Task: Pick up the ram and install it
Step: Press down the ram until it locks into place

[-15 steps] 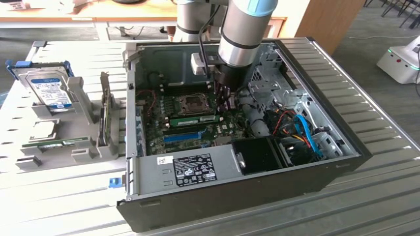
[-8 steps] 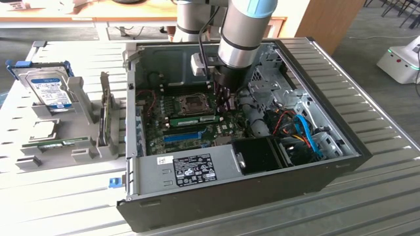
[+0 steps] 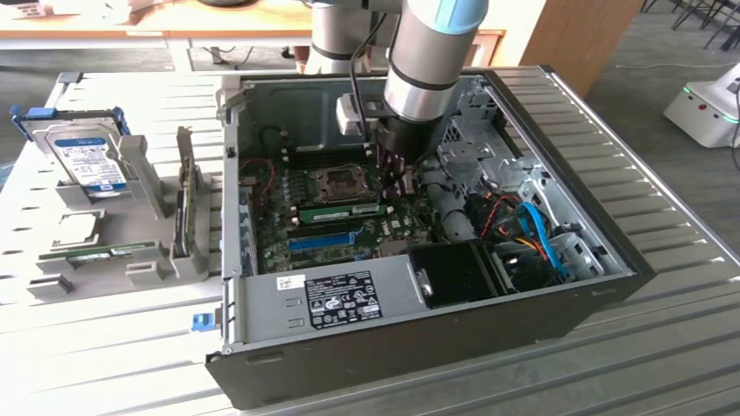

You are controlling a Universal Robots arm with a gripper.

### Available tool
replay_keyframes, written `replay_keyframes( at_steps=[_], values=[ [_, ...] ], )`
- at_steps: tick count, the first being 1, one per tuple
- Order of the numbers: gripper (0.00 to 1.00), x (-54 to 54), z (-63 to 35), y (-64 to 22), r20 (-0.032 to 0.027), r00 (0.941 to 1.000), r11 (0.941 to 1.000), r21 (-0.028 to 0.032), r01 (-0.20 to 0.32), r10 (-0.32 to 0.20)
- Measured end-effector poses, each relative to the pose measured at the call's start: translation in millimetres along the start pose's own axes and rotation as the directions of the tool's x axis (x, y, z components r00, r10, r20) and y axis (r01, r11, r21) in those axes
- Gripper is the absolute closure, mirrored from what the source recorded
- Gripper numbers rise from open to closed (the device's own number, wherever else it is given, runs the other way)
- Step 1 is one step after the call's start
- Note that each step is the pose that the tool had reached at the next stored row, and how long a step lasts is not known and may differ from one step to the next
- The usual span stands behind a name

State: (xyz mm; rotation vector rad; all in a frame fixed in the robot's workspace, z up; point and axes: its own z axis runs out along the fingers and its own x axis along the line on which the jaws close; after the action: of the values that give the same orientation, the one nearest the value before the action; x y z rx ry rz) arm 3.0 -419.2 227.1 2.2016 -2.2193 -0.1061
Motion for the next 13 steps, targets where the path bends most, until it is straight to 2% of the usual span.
replay_keyframes(
  at_steps=[13],
  values=[
    [0.89,0.0,1.5,-0.1,0.0,1.0,1.0,0.0,0.0,0.0]
  ],
)
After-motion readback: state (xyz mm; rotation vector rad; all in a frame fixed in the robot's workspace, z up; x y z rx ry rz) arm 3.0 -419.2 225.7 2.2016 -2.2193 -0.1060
